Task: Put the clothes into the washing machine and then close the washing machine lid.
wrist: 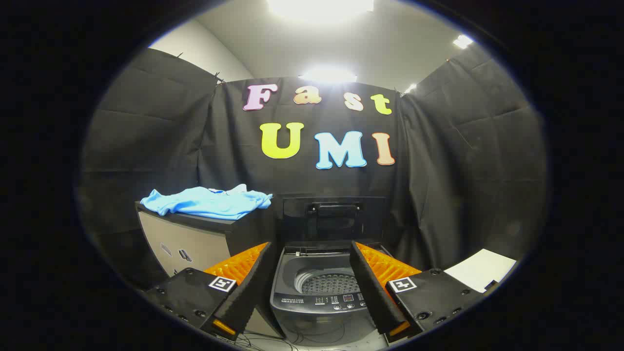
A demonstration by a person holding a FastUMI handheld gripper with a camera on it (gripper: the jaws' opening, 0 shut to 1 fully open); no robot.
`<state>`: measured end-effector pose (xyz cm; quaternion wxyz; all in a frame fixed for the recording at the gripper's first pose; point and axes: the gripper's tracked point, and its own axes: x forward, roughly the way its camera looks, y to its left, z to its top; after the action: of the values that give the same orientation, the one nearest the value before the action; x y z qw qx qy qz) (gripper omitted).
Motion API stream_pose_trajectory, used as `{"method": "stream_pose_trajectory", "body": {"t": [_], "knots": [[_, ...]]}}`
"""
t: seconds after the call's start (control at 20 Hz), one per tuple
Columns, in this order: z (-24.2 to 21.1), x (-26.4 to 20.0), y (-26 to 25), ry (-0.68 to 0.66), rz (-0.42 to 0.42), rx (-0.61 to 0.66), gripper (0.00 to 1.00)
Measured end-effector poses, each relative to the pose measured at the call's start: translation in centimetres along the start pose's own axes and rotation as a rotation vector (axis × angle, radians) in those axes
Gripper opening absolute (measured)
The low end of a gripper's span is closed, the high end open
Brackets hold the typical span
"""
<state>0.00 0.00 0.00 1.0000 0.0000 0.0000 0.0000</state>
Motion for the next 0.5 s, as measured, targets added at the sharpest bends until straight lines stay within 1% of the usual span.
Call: {"method": "stream_pose_trajectory", "body": {"t": [0.5], "knots": [[-0.04,-0.52,0.98,-0.001,0.012,-0.005,0.98]]}}
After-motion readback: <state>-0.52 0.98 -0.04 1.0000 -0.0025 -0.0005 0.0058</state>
